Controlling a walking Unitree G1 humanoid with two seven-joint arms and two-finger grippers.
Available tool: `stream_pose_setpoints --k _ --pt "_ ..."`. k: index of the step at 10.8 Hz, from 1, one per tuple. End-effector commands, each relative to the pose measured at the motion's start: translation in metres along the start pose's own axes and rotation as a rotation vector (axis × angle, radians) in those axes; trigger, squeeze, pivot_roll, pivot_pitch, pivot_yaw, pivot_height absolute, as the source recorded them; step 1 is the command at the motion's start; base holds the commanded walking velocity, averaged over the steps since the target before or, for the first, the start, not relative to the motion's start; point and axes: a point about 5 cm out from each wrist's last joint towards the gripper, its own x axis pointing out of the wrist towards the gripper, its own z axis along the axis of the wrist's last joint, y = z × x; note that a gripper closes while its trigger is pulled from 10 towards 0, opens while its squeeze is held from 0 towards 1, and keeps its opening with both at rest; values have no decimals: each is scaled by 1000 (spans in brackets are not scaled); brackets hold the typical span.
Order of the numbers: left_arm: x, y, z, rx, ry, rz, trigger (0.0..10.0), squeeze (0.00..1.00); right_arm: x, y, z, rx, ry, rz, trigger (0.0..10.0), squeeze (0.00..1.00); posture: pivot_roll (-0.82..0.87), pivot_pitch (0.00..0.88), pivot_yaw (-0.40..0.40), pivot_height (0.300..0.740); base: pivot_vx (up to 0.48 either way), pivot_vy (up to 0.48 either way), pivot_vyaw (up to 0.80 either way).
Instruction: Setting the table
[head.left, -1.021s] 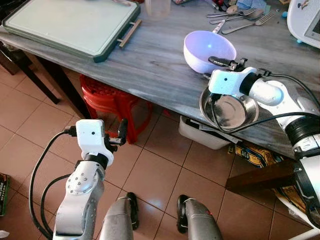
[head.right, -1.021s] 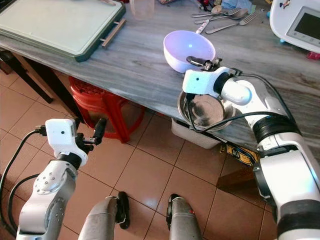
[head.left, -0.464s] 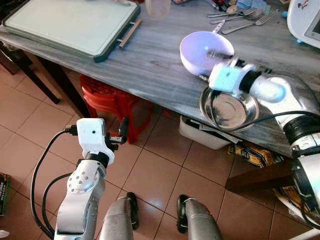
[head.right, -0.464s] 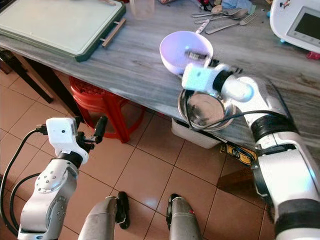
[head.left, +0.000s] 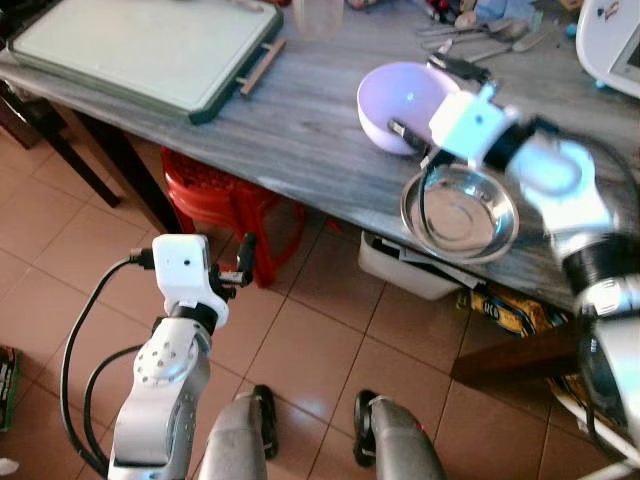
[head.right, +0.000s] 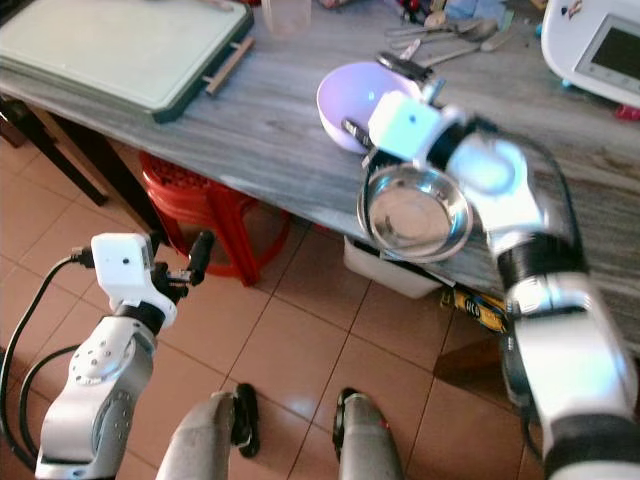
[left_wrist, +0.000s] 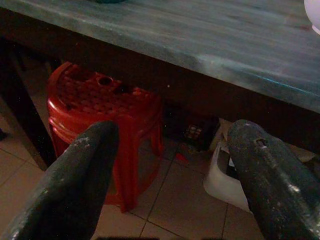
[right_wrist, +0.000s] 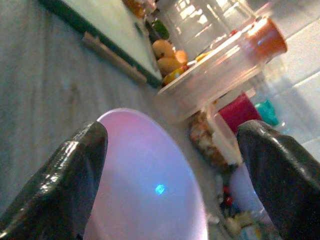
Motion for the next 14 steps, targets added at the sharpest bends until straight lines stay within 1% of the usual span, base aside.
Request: stream_pose_setpoints --k 1,3,6,7,8,9,10,12,14 --pt "-1 2 -4 9 16 5 10000 0 -3 -7 6 10 -30 -64 10000 1000 0 247 9 740 0 0 0" --pt "0 1 -3 8 13 1 10000 0 -16 -4 14 61 -28 -210 10000 1000 -3 249 9 740 0 0 0" --pt "-1 2 -3 10 14 -3 10000 0 -43 17 24 117 39 -427 10000 1000 -12 246 11 740 0 0 0" --pt "0 1 -2 10 12 -8 10000 0 -56 30 34 158 80 -493 10000 792 -14 247 12 740 0 0 0" --pt "0 1 -4 7 17 -11 10000 0 -65 46 39 136 114 -526 10000 0 -23 245 15 740 0 0 0" --pt "1 -1 -4 9 18 -22 10000 0 -67 60 40 151 136 -516 10000 0 -23 244 16 740 0 0 0" --pt "1 -1 -3 9 15 -24 10000 0 -69 65 39 189 184 -524 10000 0 -21 244 18 740 0 0 0" --pt "0 1 -3 15 18 -25 10000 0 -74 73 28 284 303 -550 10000 0 -16 246 16 740 0 0 0" --pt "-1 1 -3 16 19 -24 10000 0 -81 80 17 339 424 -563 10000 0 -13 251 17 740 0 0 0"
